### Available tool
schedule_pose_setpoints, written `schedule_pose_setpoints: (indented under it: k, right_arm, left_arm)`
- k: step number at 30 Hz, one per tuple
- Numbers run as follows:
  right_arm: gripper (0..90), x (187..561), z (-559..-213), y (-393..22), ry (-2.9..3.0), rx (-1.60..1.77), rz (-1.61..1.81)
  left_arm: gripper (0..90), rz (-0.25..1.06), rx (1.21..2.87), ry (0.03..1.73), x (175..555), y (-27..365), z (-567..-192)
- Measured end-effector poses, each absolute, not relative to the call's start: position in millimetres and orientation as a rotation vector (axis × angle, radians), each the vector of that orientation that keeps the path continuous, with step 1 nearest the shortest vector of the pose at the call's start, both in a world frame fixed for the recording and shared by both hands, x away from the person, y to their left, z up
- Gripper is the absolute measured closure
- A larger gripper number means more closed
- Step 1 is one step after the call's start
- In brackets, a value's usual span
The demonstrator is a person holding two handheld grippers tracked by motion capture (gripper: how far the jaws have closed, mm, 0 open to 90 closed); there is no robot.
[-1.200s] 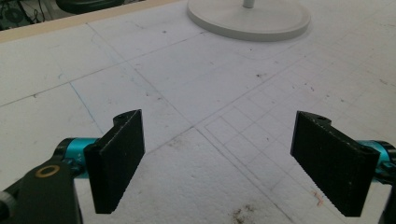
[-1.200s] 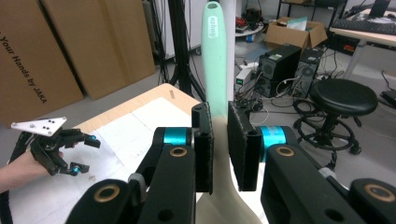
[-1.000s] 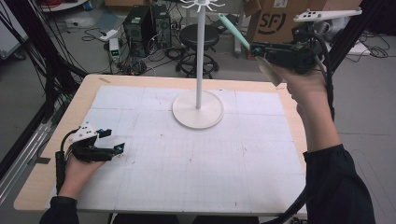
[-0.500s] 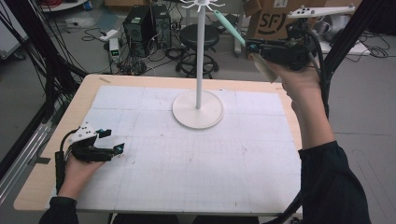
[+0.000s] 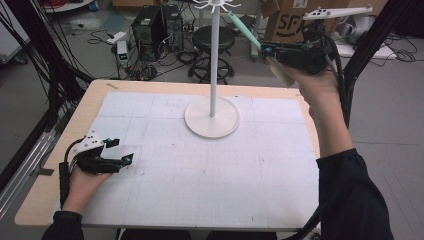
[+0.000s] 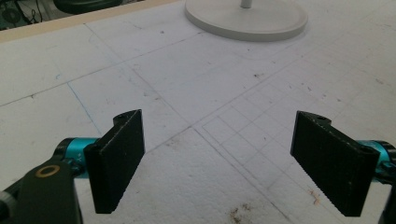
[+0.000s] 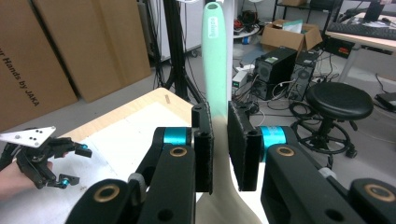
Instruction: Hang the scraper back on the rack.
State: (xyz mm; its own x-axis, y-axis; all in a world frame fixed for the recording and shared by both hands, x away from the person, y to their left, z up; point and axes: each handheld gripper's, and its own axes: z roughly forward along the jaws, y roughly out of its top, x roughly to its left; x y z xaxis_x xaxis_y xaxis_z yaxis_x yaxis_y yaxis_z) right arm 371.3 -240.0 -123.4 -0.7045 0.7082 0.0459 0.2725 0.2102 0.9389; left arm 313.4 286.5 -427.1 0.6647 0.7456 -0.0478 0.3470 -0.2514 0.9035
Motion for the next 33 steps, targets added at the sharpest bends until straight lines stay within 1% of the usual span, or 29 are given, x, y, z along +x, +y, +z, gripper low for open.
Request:
schedule_pose_setpoints:
  k: [12,33]
  right_arm:
    - [81.1,368.4,-118.9,-246.1,2.075,0.906,1.512]
    - [81.0,379.0,-123.1,-235.0,2.081,0.923,1.470]
  left_arm:
    - [18.3,0.483,1.858,0.865,313.5,285.7,-427.5]
    - [18.3,0.480,1.862,0.864,313.4,286.4,-427.7]
